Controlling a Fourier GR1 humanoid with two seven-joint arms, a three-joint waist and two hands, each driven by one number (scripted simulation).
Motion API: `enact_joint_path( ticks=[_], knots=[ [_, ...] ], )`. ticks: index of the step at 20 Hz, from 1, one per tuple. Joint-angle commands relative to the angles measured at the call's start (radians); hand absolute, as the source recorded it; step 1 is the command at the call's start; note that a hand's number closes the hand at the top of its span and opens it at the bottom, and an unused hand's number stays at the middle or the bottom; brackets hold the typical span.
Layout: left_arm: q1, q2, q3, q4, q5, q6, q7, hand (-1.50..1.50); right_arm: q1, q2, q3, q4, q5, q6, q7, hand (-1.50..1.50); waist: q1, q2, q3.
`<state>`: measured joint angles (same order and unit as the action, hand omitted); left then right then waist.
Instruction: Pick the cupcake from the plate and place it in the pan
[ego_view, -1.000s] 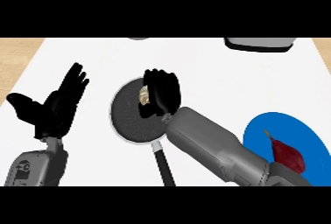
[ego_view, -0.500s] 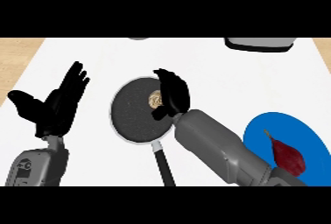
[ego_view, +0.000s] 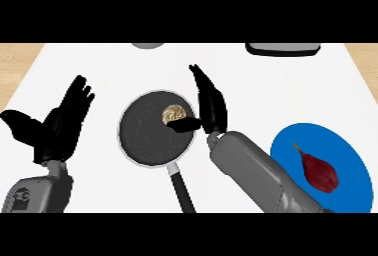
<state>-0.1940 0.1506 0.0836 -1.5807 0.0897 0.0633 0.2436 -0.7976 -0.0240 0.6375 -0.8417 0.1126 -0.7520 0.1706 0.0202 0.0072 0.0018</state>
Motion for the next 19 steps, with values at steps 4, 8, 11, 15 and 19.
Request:
enact_joint_path(
  ticks=[4, 8, 11, 15, 19],
  knots=[
    [0.008, 0.026, 0.040, -0.031, 0.023, 0.000, 0.033, 0.00, 0.295, -0.138, -0.130, -0.288, -0.204, 0.175, -0.306, -1.50, -0.037, -0.010, 0.000],
    [0.081, 0.003, 0.032, -0.008, 0.019, -0.018, -0.047, 0.00, 0.460, -0.236, -0.150, -0.416, -0.286, 0.346, -0.401, -1.50, -0.038, -0.010, -0.001],
    [0.008, 0.061, 0.055, -0.065, 0.038, -0.030, 0.079, 0.00, 0.509, -0.295, -0.207, -0.461, -0.303, 0.419, -0.426, -1.50, -0.028, -0.009, -0.001],
    [0.053, 0.004, 0.022, -0.014, 0.001, -0.023, -0.022, 0.00, 0.570, -0.327, -0.267, -0.543, -0.261, 0.469, -0.400, -1.50, -0.022, -0.008, -0.002],
    [0.039, -0.009, 0.025, -0.039, -0.007, 0.001, 0.008, 0.00, 0.629, -0.259, -0.260, -0.630, -0.143, 0.455, -0.330, -1.50, -0.021, -0.008, -0.002]
  ],
)
